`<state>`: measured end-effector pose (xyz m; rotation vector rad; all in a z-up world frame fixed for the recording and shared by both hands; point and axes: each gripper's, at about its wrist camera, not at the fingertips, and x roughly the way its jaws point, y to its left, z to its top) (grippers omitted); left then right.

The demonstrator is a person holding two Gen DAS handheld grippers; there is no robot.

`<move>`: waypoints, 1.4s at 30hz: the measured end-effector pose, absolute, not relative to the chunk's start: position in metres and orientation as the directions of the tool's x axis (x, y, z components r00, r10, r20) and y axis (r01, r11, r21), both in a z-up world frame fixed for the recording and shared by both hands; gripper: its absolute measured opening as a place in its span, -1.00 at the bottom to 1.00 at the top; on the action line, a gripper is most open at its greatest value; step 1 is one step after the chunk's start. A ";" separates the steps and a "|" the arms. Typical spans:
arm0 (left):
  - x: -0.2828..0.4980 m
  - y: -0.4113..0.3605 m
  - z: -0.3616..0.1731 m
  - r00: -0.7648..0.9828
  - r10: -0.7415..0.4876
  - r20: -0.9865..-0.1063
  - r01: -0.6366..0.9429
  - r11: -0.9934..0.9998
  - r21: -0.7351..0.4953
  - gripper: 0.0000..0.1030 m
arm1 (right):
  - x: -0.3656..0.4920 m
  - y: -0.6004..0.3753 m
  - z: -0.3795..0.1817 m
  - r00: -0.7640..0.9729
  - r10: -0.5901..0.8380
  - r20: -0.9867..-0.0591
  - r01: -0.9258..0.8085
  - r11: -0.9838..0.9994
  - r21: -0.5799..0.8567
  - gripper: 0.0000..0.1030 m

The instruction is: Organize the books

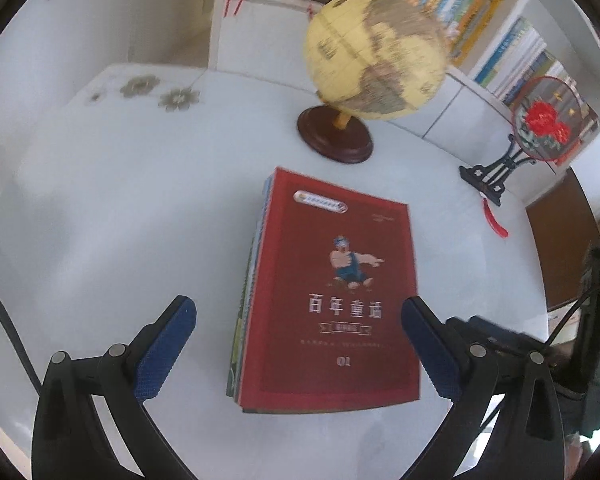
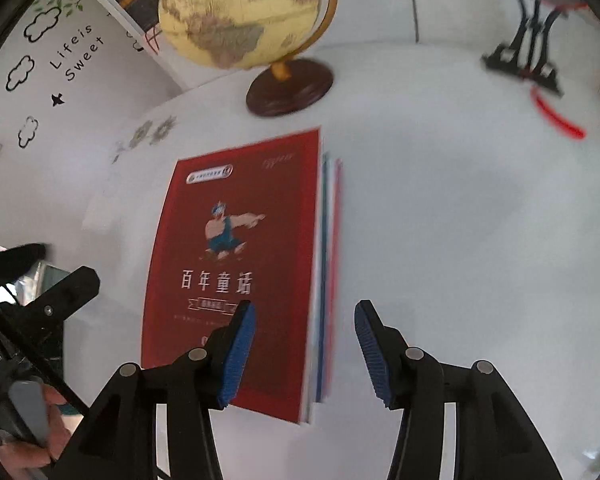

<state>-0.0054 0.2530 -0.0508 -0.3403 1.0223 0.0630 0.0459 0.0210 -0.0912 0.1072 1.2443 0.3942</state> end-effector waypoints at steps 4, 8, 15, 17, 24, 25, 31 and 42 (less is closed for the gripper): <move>-0.012 0.232 -0.023 0.561 -0.072 -0.824 -0.176 0.963 -0.204 0.97 | 0.036 0.005 -0.057 0.336 0.306 -0.891 -0.255 0.940 0.226 -0.03; -0.020 0.208 0.015 0.612 -0.053 -0.789 -0.139 0.975 -0.174 0.98 | 0.018 -0.019 -0.010 0.433 0.293 -0.852 -0.267 0.945 0.188 -0.03; -0.034 0.166 0.075 0.691 -0.041 -0.722 -0.099 0.984 -0.151 0.98 | -0.015 -0.051 0.073 0.643 0.211 -0.736 -0.269 0.962 0.040 -0.03; -0.038 0.151 0.093 0.722 -0.026 -0.692 -0.085 0.988 -0.127 0.98 | -0.027 -0.058 0.096 0.707 0.186 -0.682 -0.267 0.964 -0.013 -0.03; -0.061 0.108 0.156 0.820 0.011 -0.572 -0.084 0.991 -0.100 0.98 | -0.085 -0.112 0.177 0.931 0.168 -0.323 -0.206 0.975 -0.085 0.93; -0.063 0.103 0.163 0.824 0.013 -0.566 -0.080 0.992 -0.094 0.98 | -0.094 -0.119 0.186 0.955 0.158 -0.252 -0.189 0.977 -0.101 1.00; -0.080 0.065 0.206 0.869 0.060 -0.492 -0.073 0.997 -0.007 0.98 | -0.116 -0.145 0.218 0.989 0.150 0.017 -0.144 0.969 -0.200 1.00; -0.096 0.026 0.245 0.916 0.105 -0.386 -0.143 0.987 -0.071 0.98 | -0.073 -0.215 0.227 0.955 0.289 -0.071 -0.276 0.949 0.150 1.00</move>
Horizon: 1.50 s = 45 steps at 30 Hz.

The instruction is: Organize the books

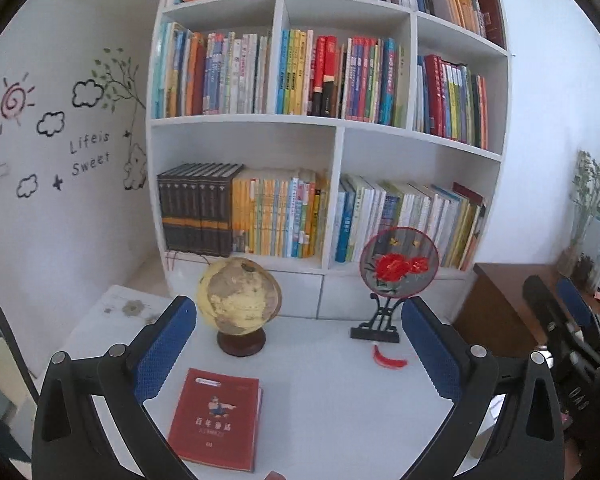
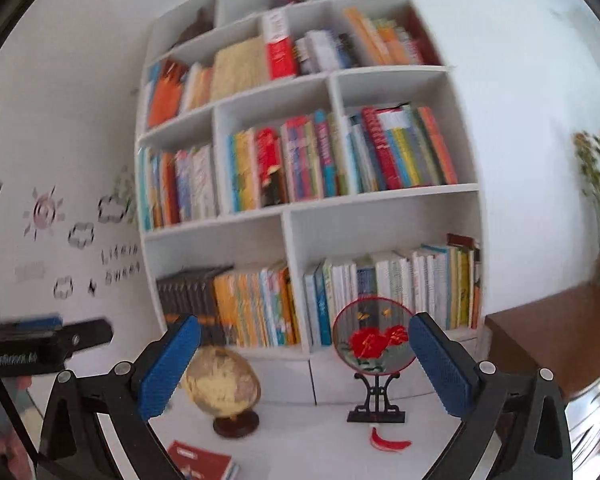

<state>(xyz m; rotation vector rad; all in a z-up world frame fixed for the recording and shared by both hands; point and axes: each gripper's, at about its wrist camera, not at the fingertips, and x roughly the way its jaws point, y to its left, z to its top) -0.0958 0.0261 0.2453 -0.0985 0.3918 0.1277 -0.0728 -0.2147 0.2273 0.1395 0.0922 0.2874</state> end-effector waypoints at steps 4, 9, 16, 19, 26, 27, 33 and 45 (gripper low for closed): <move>-0.103 0.024 0.244 0.917 0.120 -0.381 -0.136 0.991 -0.015 0.98 | -0.079 -0.222 0.226 0.953 0.295 -0.065 -0.276 0.938 0.208 1.00; -0.108 0.032 0.250 0.917 0.076 -0.392 -0.093 0.995 -0.024 0.98 | -0.088 -0.213 0.242 0.938 0.346 0.007 -0.342 0.925 0.163 1.00; -0.118 0.053 0.250 0.921 0.071 -0.383 -0.071 0.997 0.013 0.98 | -0.103 -0.178 0.254 0.905 0.425 0.018 -0.424 0.898 0.122 1.00; -0.116 0.064 0.247 0.918 0.055 -0.394 -0.059 0.998 0.002 0.98 | -0.107 -0.164 0.249 0.886 0.464 -0.014 -0.458 0.878 0.141 1.00; -0.114 0.082 0.241 0.915 -0.011 -0.404 -0.012 0.999 -0.053 0.98 | -0.111 -0.145 0.241 0.901 0.429 -0.074 -0.415 0.898 0.146 1.00; -0.114 0.084 0.239 0.915 -0.016 -0.404 -0.009 0.998 -0.060 0.98 | -0.113 -0.144 0.239 0.903 0.423 -0.077 -0.408 0.900 0.155 1.00; -0.107 0.087 0.231 0.899 -0.098 -0.427 0.034 0.987 -0.154 0.98 | -0.120 -0.140 0.228 0.899 0.425 -0.109 -0.392 0.890 0.235 1.00; -0.098 0.085 0.230 0.908 -0.049 -0.417 0.010 0.995 -0.094 0.98 | -0.120 -0.144 0.227 0.927 0.358 -0.108 -0.331 0.920 0.209 1.00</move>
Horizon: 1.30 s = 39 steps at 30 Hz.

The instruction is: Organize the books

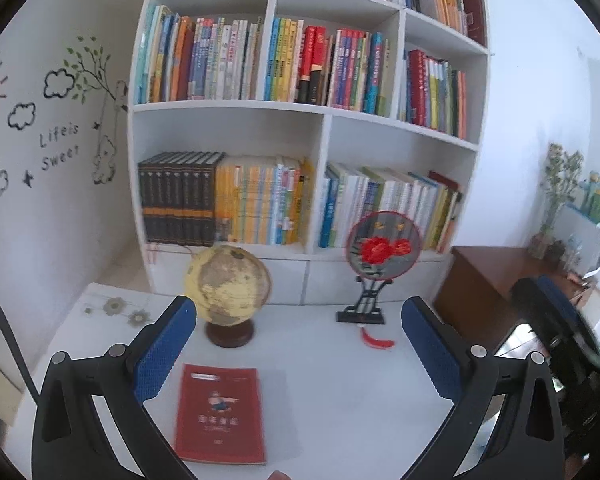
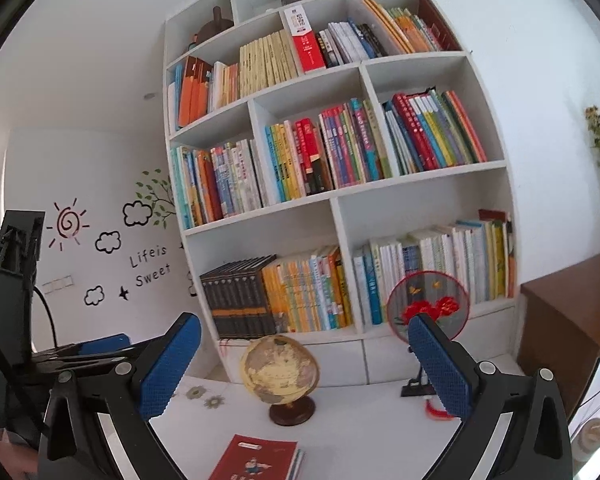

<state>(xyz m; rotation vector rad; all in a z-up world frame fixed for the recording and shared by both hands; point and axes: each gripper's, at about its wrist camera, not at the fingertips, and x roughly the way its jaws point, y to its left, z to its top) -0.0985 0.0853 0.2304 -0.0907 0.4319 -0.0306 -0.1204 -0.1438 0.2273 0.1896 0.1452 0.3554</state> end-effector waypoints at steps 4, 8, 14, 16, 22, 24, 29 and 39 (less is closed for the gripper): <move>-0.100 0.090 0.233 0.919 0.021 -0.394 -0.043 0.998 -0.047 0.98 | -0.113 -0.149 0.228 0.933 0.335 -0.134 -0.298 0.925 0.234 1.00; -0.096 0.095 0.238 0.912 0.067 -0.405 -0.095 0.994 -0.048 0.98 | -0.098 -0.144 0.241 0.936 0.290 -0.199 -0.255 0.949 0.184 1.00; -0.086 0.088 0.234 0.905 0.058 -0.422 -0.085 0.995 -0.045 0.99 | -0.100 -0.131 0.249 0.944 0.196 -0.264 -0.201 0.980 0.008 1.00; -0.080 0.081 0.230 0.897 0.051 -0.439 -0.074 0.997 -0.034 0.99 | -0.104 -0.135 0.247 0.944 0.191 -0.267 -0.195 0.981 0.013 1.00; -0.067 0.065 0.219 0.882 0.015 -0.471 -0.043 0.998 -0.049 0.99 | -0.095 -0.163 0.238 0.924 0.171 -0.341 -0.145 0.984 0.100 1.00; -0.064 0.059 0.215 0.877 0.022 -0.480 -0.043 0.999 -0.032 0.99 | -0.090 -0.173 0.234 0.916 0.164 -0.366 -0.119 0.983 0.142 1.00; -0.058 0.050 0.208 0.879 0.036 -0.475 -0.041 0.999 0.001 0.99 | -0.079 -0.184 0.222 0.893 0.173 -0.416 -0.094 0.974 0.204 1.00; -0.050 0.050 0.201 0.874 0.088 -0.478 -0.076 0.996 0.044 0.99 | -0.066 -0.172 0.208 0.865 0.208 -0.456 -0.130 0.972 0.196 1.00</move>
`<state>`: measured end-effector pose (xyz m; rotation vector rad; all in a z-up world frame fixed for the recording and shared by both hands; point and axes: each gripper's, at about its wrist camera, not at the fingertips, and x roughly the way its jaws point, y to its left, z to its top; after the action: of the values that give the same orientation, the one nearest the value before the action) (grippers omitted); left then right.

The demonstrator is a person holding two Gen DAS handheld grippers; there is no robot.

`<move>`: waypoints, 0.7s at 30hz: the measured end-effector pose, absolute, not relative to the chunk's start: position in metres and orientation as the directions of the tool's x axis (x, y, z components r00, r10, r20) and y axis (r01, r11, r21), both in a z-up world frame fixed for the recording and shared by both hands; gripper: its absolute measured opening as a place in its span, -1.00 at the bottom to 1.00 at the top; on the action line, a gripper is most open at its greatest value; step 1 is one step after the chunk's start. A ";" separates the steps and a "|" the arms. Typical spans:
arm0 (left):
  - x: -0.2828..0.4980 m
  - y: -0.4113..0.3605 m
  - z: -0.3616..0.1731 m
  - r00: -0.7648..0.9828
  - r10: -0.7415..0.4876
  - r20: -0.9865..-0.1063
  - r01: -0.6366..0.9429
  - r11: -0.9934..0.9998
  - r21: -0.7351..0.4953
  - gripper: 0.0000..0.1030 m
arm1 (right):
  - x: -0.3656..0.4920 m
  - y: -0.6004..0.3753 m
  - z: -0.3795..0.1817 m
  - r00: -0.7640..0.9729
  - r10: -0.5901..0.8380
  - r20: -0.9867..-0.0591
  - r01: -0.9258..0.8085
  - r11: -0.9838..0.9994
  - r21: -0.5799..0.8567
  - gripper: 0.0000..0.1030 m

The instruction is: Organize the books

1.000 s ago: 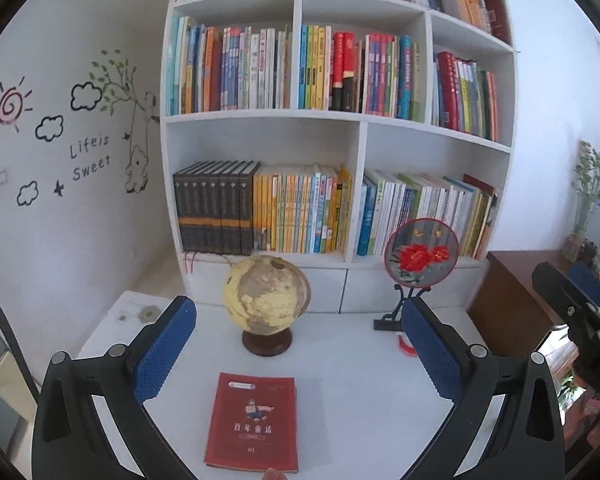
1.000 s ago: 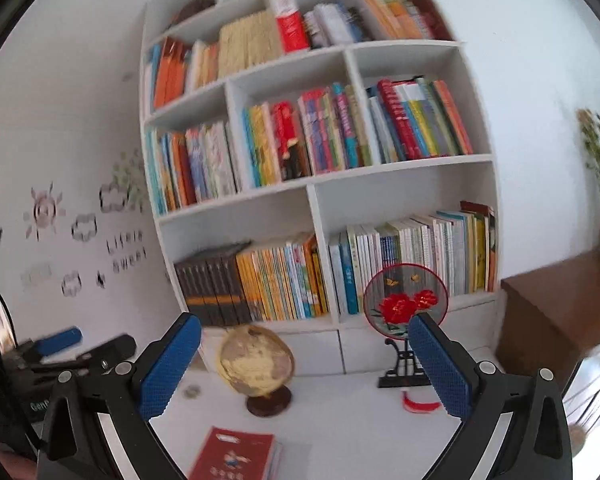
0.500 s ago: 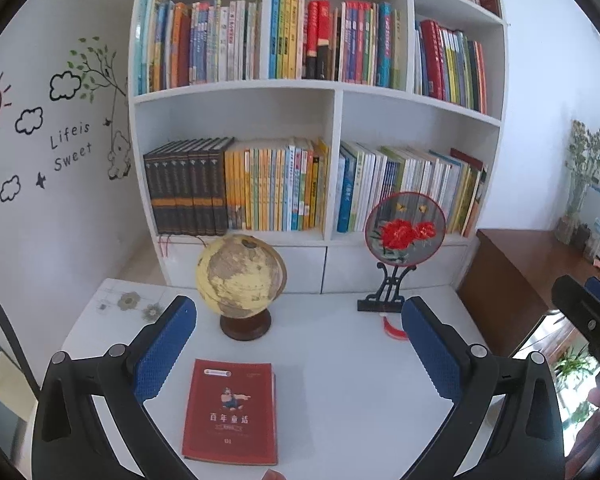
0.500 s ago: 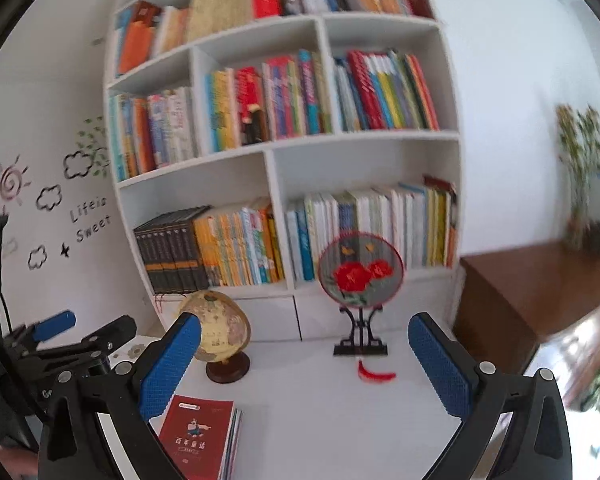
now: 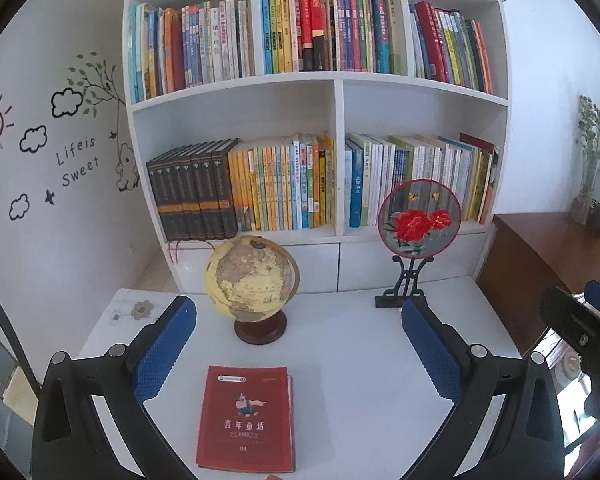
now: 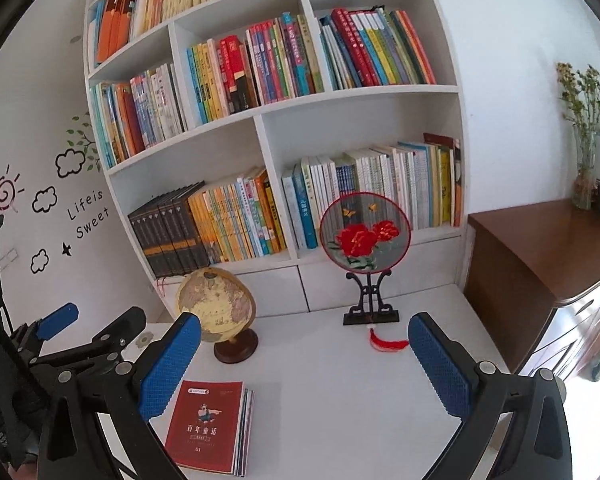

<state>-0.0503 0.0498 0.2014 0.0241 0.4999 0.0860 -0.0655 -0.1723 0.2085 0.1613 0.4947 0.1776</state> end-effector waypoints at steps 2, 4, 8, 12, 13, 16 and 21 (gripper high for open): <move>-0.051 0.051 0.201 0.877 0.117 -0.465 -0.104 0.993 0.055 0.99 | -0.063 -0.171 0.206 0.859 0.212 -0.466 -0.135 0.972 0.193 1.00; -0.051 0.050 0.201 0.883 0.135 -0.450 -0.115 0.991 0.072 0.99 | -0.061 -0.170 0.204 0.855 0.213 -0.473 -0.136 0.972 0.192 1.00; -0.048 0.049 0.198 0.878 0.141 -0.457 -0.109 0.989 0.095 0.99 | -0.051 -0.165 0.202 0.844 0.219 -0.490 -0.144 0.972 0.187 1.00; -0.047 0.050 0.193 0.872 0.113 -0.476 -0.093 0.994 0.064 0.99 | -0.052 -0.167 0.195 0.840 0.228 -0.493 -0.136 0.967 0.214 1.00; -0.047 0.049 0.191 0.869 0.113 -0.481 -0.092 0.993 0.068 0.99 | -0.054 -0.168 0.193 0.837 0.226 -0.499 -0.130 0.967 0.219 1.00; -0.046 0.045 0.188 0.865 0.107 -0.491 -0.082 0.994 0.072 0.99 | -0.055 -0.172 0.187 0.827 0.213 -0.520 -0.114 0.970 0.216 1.00; -0.046 0.036 0.183 0.860 0.143 -0.490 -0.097 0.988 0.118 0.99 | -0.059 -0.182 0.182 0.822 0.203 -0.533 -0.085 0.968 0.238 1.00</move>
<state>-0.0460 0.0364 0.1828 0.0902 0.5208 0.1265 -0.0592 -0.1819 0.1822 0.2083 0.5879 0.1544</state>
